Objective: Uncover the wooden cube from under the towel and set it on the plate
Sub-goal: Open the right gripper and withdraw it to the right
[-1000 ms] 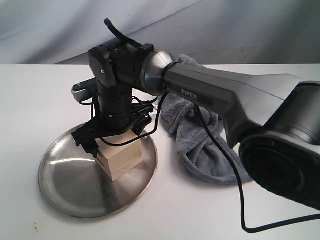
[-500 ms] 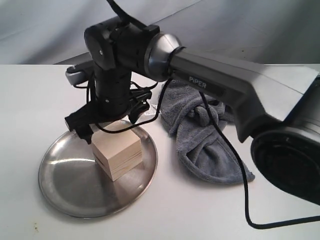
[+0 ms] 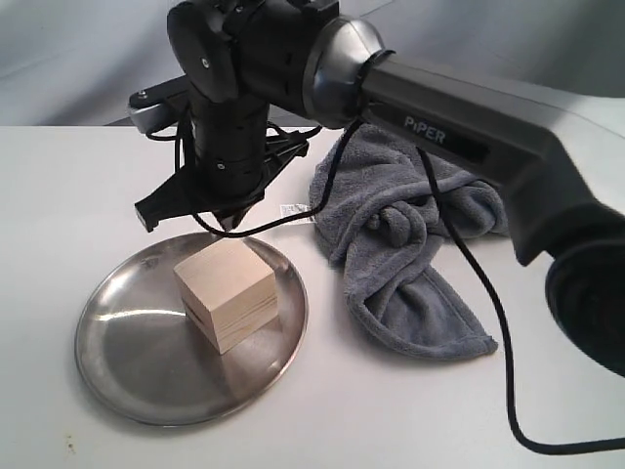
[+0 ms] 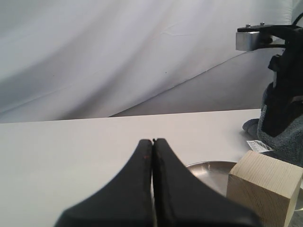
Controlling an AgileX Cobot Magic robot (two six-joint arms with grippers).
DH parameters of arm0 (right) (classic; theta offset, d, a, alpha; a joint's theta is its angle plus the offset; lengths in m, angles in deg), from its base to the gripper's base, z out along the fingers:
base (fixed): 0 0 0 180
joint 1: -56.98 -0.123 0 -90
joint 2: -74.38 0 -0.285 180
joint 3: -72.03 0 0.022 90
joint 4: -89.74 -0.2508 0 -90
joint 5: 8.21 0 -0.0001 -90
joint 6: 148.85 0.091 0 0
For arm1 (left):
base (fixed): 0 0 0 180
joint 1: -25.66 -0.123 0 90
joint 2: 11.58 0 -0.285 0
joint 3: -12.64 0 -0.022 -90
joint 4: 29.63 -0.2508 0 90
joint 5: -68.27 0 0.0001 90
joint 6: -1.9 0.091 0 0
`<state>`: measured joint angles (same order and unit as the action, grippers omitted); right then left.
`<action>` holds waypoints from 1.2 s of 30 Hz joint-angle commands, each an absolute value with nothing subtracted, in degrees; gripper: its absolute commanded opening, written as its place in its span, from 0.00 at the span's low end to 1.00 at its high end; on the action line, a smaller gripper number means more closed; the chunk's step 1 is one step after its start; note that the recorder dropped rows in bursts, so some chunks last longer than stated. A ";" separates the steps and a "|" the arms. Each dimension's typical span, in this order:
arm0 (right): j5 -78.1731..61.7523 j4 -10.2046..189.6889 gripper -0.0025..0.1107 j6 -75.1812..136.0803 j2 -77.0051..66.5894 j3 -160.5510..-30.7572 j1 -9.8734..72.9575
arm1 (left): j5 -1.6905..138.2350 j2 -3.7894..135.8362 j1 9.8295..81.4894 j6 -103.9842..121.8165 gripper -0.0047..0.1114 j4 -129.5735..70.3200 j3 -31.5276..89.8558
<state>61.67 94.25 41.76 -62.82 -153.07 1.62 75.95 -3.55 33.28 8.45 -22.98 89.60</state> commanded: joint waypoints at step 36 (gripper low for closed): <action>24.13 114.10 0.02 73.49 7.45 -69.92 17.80 | 75.83 -3.79 33.56 8.31 0.04 -22.89 89.86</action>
<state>24.60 113.17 72.71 4.32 -71.48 17.62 75.95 -3.55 33.28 8.45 -22.98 89.60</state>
